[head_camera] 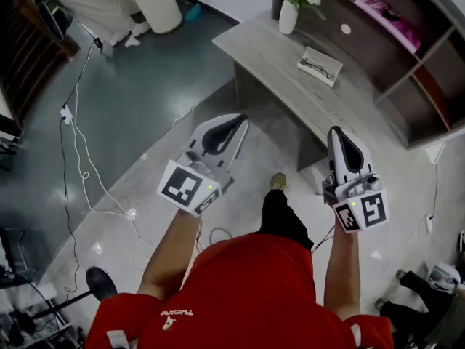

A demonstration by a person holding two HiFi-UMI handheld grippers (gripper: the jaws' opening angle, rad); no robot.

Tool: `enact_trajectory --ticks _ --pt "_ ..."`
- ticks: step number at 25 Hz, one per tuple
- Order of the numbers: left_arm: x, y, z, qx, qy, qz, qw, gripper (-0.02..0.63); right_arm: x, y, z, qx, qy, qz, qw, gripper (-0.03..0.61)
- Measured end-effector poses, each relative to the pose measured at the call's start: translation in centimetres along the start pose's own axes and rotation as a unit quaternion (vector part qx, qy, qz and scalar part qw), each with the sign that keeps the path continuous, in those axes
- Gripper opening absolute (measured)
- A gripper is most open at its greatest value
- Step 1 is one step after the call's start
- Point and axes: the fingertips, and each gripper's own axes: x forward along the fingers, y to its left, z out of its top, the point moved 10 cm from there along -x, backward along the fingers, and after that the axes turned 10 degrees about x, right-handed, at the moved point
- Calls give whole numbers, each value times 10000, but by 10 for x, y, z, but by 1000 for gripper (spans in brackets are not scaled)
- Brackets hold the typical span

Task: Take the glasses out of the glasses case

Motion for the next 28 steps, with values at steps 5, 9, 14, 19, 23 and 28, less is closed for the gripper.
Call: enact_trajectory --ticks 5,9,14,19,23,28 --pt "82 26 -13 89 122 -3 9999 11 43 -71 2 -208 232 -33 9995 5" --pt "151 43 -27 91 180 -55 9998 11 78 -135 -3 -178 433 -55 9989 5" --pt "223 59 -45 34 182 -123 9998 11 120 -202 -14 -159 838 44 9963 5" --pt "269 73 -60 -23 223 -231 9995 11 159 -245 -26 -306 1343 147 9904 5" --pt "295 85 -72 -34 270 -390 9989 11 187 -272 -46 -476 1874 127 9810 5" --pt "315 105 -83 -84 209 -669 9975 9 216 -294 -73 -782 2592 10 9627 5"
